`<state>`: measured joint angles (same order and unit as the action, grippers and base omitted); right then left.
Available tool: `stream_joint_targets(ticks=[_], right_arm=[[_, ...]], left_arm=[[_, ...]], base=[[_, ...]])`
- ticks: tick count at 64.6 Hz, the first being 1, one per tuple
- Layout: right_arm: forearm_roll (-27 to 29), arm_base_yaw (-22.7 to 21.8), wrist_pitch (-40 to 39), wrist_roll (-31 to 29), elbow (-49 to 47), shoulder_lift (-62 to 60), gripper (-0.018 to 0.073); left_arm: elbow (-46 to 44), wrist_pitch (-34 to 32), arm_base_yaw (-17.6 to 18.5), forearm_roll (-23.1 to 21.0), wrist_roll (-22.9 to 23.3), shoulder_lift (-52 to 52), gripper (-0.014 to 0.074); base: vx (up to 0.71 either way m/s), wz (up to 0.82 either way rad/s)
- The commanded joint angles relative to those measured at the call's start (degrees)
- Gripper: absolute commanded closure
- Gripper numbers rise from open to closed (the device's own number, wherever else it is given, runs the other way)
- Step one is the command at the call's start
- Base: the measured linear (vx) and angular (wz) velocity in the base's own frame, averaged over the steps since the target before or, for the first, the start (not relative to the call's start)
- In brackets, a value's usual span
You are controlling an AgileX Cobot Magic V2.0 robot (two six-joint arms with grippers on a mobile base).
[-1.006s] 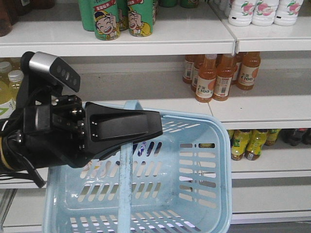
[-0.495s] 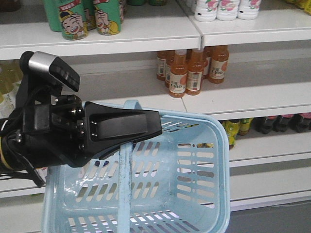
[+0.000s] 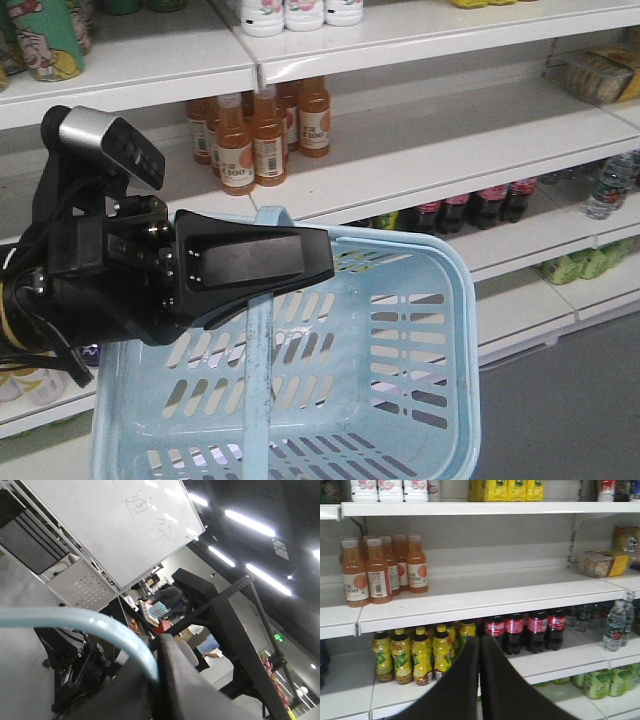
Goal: Place coke in basket with both arms
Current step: 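Hold the basket in the left gripper while the base turns away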
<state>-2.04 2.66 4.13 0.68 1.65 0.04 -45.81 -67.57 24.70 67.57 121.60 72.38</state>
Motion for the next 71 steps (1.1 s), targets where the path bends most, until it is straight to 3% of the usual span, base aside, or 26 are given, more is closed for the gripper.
stream_joint_targets(ticks=[1,71], right_arm=[[-0.43,-0.36,-4.13,-0.13,0.31,0.99,0.0569],[-0.43,-0.36,-4.13,-0.13,0.31,0.99,0.0569]], left_arm=[[-1.58,-11.10,0.41,-4.84,-0.73,-1.57,0.0603],[-1.58,-11.10,0.41,-4.84,-0.73,-1.57,0.0603]], base=[[-0.05,-0.46],[-0.05,-0.36]])
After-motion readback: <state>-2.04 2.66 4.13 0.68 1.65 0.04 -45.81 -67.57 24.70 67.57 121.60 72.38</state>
